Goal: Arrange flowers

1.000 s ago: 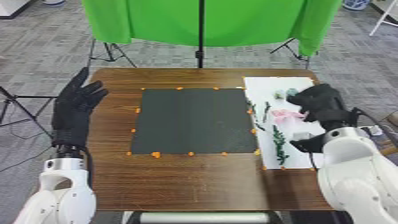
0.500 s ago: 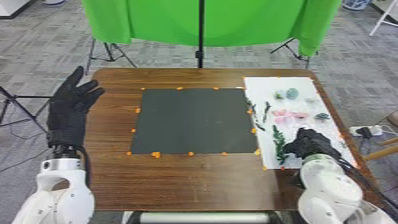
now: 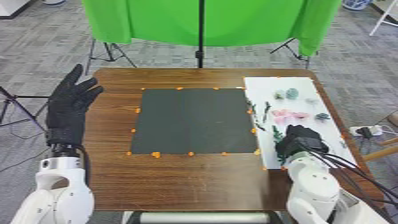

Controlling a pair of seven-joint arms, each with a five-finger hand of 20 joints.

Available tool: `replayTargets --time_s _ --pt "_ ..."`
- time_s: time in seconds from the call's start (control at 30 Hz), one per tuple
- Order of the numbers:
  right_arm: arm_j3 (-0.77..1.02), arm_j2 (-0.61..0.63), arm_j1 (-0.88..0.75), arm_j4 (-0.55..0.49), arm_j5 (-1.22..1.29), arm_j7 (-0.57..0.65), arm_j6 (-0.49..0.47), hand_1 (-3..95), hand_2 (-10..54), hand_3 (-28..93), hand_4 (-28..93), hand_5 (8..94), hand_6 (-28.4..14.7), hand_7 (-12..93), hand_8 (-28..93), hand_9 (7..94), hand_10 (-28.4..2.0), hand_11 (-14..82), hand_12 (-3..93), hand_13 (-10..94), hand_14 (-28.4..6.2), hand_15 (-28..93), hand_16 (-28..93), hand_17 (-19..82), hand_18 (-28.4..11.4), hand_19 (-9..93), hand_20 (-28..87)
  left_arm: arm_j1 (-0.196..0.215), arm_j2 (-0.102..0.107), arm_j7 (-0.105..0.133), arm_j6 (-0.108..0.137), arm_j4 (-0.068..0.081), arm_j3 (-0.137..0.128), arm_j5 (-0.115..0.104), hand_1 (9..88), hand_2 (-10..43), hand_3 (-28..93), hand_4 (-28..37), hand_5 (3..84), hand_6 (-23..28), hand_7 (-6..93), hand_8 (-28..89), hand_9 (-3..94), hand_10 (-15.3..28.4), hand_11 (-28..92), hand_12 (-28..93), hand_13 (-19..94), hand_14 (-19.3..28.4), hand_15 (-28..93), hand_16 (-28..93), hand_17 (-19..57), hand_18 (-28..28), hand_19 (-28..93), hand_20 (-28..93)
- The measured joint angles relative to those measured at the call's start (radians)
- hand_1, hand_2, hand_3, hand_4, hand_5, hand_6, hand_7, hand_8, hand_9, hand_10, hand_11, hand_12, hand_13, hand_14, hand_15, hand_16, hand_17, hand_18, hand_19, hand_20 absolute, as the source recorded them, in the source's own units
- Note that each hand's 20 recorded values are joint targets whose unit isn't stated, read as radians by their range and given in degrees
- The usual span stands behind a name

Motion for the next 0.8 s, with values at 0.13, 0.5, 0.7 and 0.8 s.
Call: replayTargets --time_s 0.13,0.5,0.7,0.8 --pt "-0.071 0.008 0.026 0.006 -0.060 0.000 -0.013 45.8 -9.5 68 -26 81.7 -4.3 20 2 74.2 -14.4 56.5 22.5 76 -8.6 73 17 48 -18.8 93 24 0.002 0.005 0.007 0.003 -0.002 0.000 -0.007 23.3 8.3 72 -25.2 32.5 6.3 9.8 -7 30.9 18.2 26 15 21 22.2 49 -3 -10.4 21.0 42 23" --pt "-0.134 0.003 0.064 0.041 -0.115 -0.032 0.075 56.0 -9.5 67 -28 91.2 -2.4 19 9 85.6 -11.8 52.8 23.2 85 -7.0 70 19 54 -17.3 93 32 0.008 0.012 0.019 0.007 -0.004 0.001 -0.019 23.2 8.3 72 -25.3 32.6 6.5 9.9 -7 30.9 18.1 26 15 21 22.2 49 -3 -10.4 20.9 42 23" --pt "-0.103 0.012 0.003 0.031 -0.098 -0.016 0.256 55.9 -9.5 68 -28 92.6 -2.2 19 10 88.3 -11.9 51.0 23.2 87 -7.3 70 20 56 -17.9 93 35 0.009 0.024 0.035 0.018 -0.007 0.001 -0.027 23.2 8.3 72 -25.3 32.6 6.6 9.8 -7 30.9 18.2 26 15 21 22.3 49 -3 -10.4 21.0 42 23" --pt "-0.082 0.022 -0.015 -0.001 -0.093 0.000 0.289 55.8 -9.5 69 -28 92.8 -2.2 18 10 88.8 -11.7 50.9 23.4 87 -7.2 70 20 56 -17.9 93 36 0.011 0.028 0.037 0.021 -0.011 -0.001 -0.030 23.2 8.3 72 -25.3 32.7 6.6 9.7 -7 30.9 18.2 26 15 21 22.2 49 -4 -10.4 21.0 42 23"
